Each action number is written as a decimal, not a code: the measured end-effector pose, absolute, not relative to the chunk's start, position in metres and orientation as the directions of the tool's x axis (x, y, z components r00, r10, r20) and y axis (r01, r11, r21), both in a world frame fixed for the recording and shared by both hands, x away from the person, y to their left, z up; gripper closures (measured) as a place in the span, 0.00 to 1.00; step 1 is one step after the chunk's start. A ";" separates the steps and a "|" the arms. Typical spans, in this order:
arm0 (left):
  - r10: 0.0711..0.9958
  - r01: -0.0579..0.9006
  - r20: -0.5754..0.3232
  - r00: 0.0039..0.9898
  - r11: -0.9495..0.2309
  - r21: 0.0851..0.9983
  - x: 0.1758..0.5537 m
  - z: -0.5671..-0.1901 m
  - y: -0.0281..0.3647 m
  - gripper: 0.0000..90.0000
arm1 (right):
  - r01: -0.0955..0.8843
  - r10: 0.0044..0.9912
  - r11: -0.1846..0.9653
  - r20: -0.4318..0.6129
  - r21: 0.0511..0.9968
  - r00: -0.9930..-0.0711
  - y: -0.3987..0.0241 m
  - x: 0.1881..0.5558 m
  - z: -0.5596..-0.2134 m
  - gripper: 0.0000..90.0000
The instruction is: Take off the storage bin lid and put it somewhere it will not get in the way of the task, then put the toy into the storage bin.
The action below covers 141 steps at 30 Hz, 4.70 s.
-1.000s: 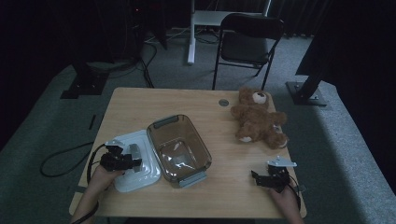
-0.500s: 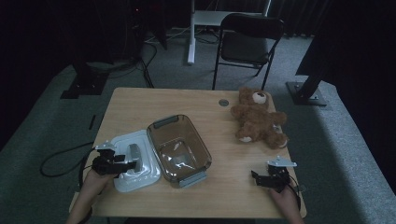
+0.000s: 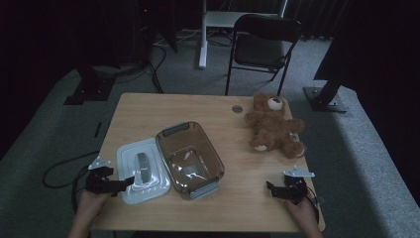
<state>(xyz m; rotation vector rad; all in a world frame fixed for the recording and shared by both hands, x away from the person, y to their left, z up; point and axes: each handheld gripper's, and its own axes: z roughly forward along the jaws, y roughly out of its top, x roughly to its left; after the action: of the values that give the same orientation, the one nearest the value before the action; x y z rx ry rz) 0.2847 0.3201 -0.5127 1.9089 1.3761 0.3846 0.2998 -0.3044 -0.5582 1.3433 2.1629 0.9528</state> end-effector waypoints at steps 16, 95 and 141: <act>0.987 0.697 -0.072 0.145 -0.050 0.715 0.271 -0.539 0.332 0.01 | 0.608 0.895 0.298 0.005 0.736 -0.445 -0.304 0.300 -0.558 0.15; 0.991 0.714 0.013 0.135 -0.107 0.692 0.285 -0.553 0.351 0.01 | 0.557 0.939 0.120 0.088 0.822 -0.332 -0.331 0.346 -0.458 0.12; 0.989 0.713 0.014 0.144 -0.114 0.692 0.284 -0.553 0.351 0.01 | 0.761 0.970 -0.039 0.207 0.647 -0.126 -0.299 0.491 -0.486 0.12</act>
<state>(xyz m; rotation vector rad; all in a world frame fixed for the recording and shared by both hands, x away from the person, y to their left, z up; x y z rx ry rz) 0.2843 0.3512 -0.5532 1.8883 1.6237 0.6675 0.4905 -0.2990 -0.4859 1.8338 1.9288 0.9392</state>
